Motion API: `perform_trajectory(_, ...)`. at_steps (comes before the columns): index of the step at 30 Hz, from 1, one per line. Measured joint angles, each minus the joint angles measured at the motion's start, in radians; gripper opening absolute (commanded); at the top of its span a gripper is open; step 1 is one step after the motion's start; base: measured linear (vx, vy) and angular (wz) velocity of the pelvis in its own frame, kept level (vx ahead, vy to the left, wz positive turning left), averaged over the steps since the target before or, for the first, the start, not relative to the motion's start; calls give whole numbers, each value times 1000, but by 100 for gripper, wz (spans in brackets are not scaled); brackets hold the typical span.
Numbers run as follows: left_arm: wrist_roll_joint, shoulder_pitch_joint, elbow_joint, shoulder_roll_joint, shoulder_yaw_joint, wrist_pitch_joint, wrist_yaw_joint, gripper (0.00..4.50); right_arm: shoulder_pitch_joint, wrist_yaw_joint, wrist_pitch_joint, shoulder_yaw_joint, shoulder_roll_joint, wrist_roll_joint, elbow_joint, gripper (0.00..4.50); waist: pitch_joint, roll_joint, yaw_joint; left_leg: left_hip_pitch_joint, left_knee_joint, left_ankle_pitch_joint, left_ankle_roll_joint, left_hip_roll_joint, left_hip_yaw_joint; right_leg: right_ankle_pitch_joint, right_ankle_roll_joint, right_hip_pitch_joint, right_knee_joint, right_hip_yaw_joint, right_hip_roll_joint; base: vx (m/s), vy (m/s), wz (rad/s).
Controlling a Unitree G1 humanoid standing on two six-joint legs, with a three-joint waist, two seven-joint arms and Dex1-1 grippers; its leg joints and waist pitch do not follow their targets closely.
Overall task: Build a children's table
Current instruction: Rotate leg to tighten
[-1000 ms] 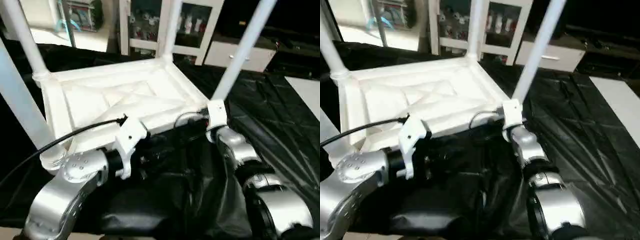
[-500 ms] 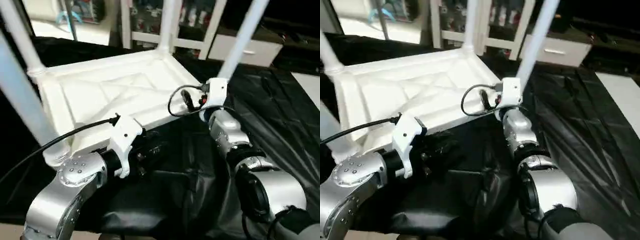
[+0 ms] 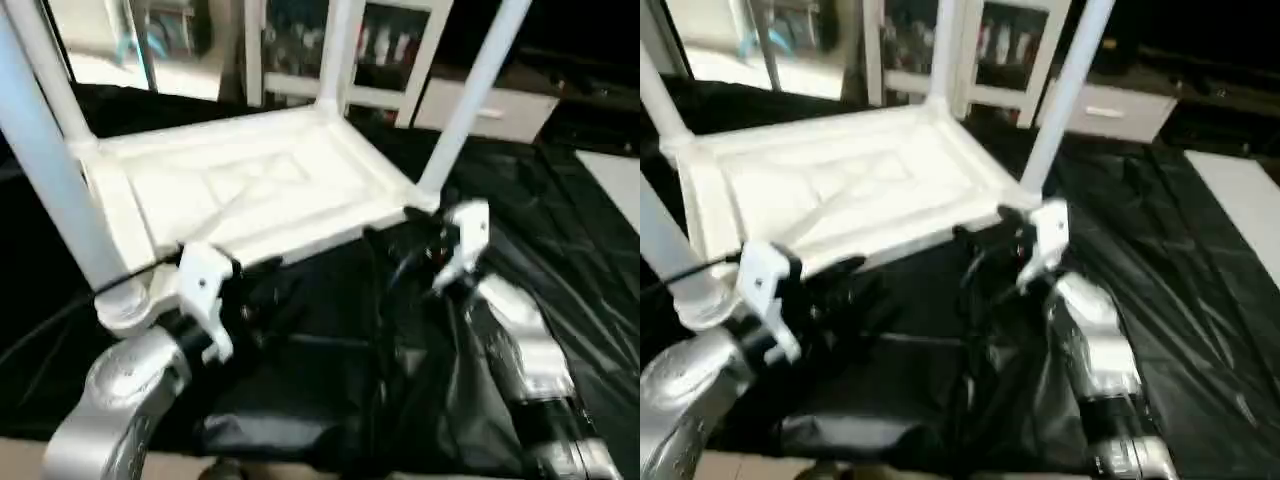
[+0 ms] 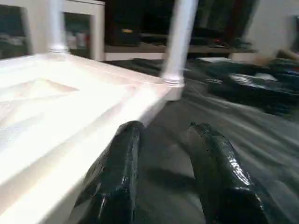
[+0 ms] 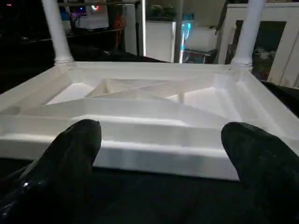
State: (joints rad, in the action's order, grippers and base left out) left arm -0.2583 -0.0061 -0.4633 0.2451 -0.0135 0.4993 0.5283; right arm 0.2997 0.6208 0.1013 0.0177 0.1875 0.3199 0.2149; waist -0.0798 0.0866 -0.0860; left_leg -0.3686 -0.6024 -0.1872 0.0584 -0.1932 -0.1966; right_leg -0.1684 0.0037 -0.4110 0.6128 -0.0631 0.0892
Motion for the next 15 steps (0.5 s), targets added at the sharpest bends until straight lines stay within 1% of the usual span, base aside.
perform_trajectory(4,0,-6,21,-4,-2,-16,-6,184,-38,-6,69,-12,3,40,-97,450,0,-1,3,0,0,0,0,0,1,0,0,0,-3,-1,0,0,0,0)
perform_trajectory(6,-7,-10,39,-9,1,-24,5,184,-61,13,117,-27,19,78,-158,450,1,-2,2,0,0,0,0,1,1,0,0,0,-4,-1,0,0,0,0)
perform_trajectory(11,-30,-27,102,-1,12,-50,48,184,-96,85,183,-53,53,103,-209,450,2,-3,-4,1,0,0,0,1,2,0,0,2,-5,0,0,0,0,0)
perform_trajectory(12,-52,-30,115,4,12,-51,76,184,-105,111,198,-66,69,110,-217,450,3,-3,-4,1,0,0,0,1,2,0,0,3,-5,0,0,0,0,0)
perform_trajectory(15,-110,-28,125,28,11,-44,149,184,-122,165,229,-82,99,125,-229,450,3,-3,-3,1,0,0,0,1,1,0,0,3,-4,0,0,0,0,0)
